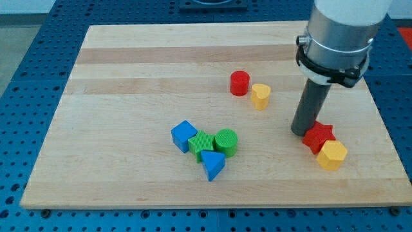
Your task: Move the heart above the red star
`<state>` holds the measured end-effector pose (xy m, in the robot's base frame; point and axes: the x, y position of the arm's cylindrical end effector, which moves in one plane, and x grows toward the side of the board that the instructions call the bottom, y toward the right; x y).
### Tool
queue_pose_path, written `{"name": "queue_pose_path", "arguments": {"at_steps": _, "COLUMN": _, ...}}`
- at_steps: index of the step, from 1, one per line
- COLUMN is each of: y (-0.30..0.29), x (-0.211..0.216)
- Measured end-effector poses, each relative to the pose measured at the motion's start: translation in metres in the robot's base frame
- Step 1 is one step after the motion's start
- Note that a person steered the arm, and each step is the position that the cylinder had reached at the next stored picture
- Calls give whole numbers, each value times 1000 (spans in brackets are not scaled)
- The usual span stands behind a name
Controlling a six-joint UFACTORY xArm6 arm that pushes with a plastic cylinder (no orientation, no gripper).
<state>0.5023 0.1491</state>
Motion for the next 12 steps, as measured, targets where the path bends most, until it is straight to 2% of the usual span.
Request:
{"name": "queue_pose_path", "arguments": {"at_steps": 2, "y": 6, "x": -1}}
{"name": "queue_pose_path", "arguments": {"at_steps": 5, "y": 1, "x": -95}}
{"name": "queue_pose_path", "arguments": {"at_steps": 6, "y": -26, "x": -122}}
{"name": "queue_pose_path", "arguments": {"at_steps": 9, "y": -93, "x": -127}}
{"name": "queue_pose_path", "arguments": {"at_steps": 12, "y": -97, "x": -110}}
